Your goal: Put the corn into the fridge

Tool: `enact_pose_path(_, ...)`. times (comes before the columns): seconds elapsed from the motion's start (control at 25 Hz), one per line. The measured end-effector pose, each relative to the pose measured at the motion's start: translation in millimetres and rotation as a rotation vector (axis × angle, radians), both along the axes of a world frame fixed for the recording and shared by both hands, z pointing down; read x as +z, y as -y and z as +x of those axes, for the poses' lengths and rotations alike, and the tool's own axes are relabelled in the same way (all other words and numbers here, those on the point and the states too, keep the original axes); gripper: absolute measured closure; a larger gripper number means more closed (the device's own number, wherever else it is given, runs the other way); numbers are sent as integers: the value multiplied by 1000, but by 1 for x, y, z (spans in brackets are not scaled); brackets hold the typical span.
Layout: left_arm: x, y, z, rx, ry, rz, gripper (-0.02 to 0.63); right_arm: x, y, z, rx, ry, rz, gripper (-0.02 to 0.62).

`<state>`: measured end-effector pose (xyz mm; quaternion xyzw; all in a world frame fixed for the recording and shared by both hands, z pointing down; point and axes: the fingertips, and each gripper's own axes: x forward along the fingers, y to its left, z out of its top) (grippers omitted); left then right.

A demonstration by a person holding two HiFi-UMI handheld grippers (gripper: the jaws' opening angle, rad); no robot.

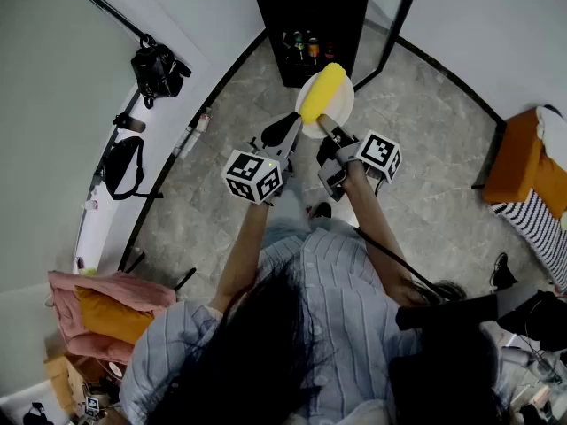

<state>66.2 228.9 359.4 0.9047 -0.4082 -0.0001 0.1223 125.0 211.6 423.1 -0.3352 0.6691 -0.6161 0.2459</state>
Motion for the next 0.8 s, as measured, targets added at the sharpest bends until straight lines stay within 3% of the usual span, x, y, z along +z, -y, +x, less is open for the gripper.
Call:
enact_pose_path(0.52, 7, 10, -8, -4, -5, -10, 583, 6, 12, -1, 1, 3, -1, 548)
enact_pose_path(0.8, 6, 72, -28, 1, -29, -38, 583, 4, 72, -18, -9, -9, -26, 548)
